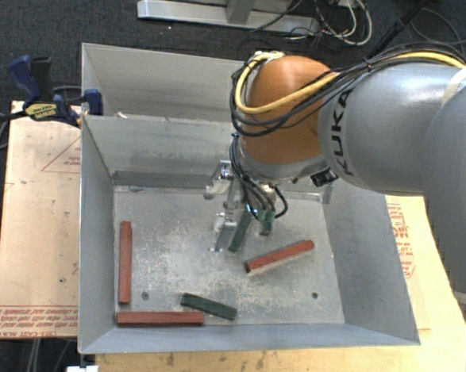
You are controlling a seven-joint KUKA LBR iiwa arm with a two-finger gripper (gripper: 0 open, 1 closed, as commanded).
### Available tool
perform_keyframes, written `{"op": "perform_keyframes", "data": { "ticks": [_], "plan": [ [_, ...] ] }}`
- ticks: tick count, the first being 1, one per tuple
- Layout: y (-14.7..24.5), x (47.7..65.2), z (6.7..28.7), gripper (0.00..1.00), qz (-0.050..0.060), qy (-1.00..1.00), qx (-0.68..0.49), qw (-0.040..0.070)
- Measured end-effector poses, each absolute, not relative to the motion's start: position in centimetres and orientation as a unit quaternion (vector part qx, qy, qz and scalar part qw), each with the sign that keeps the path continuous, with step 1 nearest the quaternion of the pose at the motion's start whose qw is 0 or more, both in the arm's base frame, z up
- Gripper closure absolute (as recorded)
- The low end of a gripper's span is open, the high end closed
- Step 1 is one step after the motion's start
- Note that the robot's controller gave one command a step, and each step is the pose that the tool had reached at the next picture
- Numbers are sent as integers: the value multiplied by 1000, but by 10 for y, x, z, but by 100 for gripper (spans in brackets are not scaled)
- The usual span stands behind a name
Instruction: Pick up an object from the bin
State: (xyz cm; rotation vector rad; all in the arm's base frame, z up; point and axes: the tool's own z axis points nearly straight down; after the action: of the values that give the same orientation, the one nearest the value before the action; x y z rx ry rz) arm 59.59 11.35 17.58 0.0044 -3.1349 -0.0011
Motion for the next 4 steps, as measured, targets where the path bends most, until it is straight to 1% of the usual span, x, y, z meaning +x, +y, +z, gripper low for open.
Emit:
{"op": "perform_keyframes", "data": {
  "ticks": [1,2,3,4],
  "plan": [
    [113,598,181,0,-1,-1000,0,-1],
    [97,599,168,0,-2,-998,63,-3],
    [8,572,79,100,-1,-993,118,-9],
    [8,572,79,100,-1,-993,118,-9]
  ]
}}
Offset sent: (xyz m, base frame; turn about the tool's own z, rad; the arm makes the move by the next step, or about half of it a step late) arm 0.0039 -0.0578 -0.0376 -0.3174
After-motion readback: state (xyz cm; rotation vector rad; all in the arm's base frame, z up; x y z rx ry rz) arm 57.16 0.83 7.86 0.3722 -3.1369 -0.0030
